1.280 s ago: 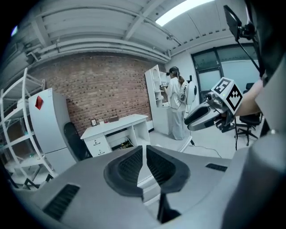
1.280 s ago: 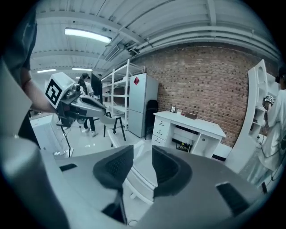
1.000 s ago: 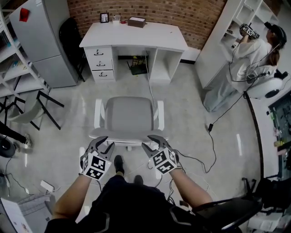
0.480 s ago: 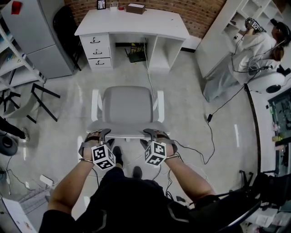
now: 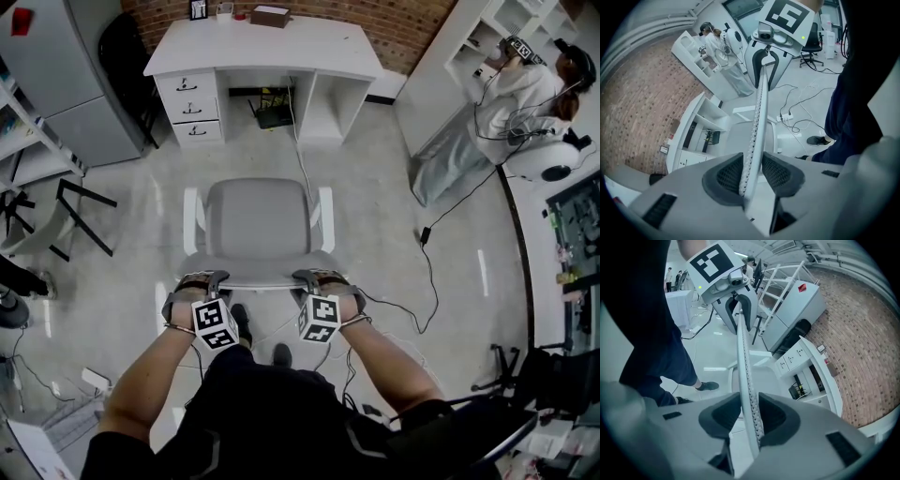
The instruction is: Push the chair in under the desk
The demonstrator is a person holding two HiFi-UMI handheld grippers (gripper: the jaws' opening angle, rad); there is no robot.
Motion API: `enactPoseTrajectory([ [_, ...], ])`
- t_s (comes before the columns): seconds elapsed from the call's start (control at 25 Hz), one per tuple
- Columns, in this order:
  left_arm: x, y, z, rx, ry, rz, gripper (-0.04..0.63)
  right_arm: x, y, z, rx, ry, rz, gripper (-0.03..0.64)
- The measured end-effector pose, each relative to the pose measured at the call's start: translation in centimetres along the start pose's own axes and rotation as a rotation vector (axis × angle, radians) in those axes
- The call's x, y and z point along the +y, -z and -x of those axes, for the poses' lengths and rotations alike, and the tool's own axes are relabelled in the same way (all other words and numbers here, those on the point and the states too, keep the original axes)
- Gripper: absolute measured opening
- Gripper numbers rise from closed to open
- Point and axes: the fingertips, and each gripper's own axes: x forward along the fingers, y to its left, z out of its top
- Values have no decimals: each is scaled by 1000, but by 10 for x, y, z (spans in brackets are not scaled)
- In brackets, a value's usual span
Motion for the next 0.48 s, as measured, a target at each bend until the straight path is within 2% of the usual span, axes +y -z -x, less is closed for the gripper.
enactPoseTrajectory([
  [0.48, 28, 11, -12, 57, 2, -10, 127, -16, -10, -16, 0, -34, 12, 106],
])
